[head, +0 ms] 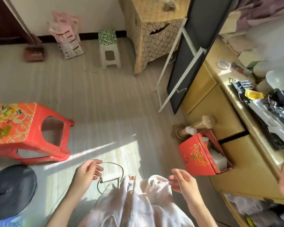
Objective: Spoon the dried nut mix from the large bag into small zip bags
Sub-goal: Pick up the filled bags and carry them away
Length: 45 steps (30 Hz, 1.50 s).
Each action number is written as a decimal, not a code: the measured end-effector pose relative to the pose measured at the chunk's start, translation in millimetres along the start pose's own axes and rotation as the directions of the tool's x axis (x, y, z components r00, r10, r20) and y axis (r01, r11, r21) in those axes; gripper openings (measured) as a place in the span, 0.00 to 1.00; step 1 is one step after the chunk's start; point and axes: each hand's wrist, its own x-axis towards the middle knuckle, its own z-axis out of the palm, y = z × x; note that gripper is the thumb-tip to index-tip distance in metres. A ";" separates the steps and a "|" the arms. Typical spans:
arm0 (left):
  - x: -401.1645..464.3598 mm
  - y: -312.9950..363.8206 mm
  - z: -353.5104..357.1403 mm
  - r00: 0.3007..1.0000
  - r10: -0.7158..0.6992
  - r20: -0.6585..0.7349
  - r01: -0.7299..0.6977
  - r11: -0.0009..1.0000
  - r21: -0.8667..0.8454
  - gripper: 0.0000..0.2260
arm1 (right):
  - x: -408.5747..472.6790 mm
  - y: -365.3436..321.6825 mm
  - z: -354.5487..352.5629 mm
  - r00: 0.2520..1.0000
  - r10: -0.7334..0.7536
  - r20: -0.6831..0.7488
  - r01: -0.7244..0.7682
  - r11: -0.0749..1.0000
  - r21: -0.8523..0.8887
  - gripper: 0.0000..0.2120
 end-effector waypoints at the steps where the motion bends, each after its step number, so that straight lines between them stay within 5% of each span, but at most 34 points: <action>1: 17.7 15.9 2.3 1.000 0.014 0.000 -0.014 1.000 0.001 0.11 | 12.9 -13.0 3.1 1.000 -0.011 -0.004 0.011 1.000 0.018 0.08; 22: 296.2 221.6 106.3 0.981 -0.094 -0.172 0.056 0.975 -0.216 0.09 | 342.6 -323.4 27.7 0.996 -0.088 0.017 0.088 0.996 0.002 0.10; 32: 426.5 309.0 127.8 0.973 -0.153 -0.173 0.110 0.966 -0.235 0.11 | 450.3 -421.4 67.9 0.998 0.049 0.031 -0.051 0.997 0.065 0.09; 45: 682.4 528.1 125.9 0.995 0.102 -0.009 -0.102 0.995 -0.019 0.10 | 601.3 -608.7 160.4 0.999 0.026 -0.020 -0.023 0.989 0.144 0.10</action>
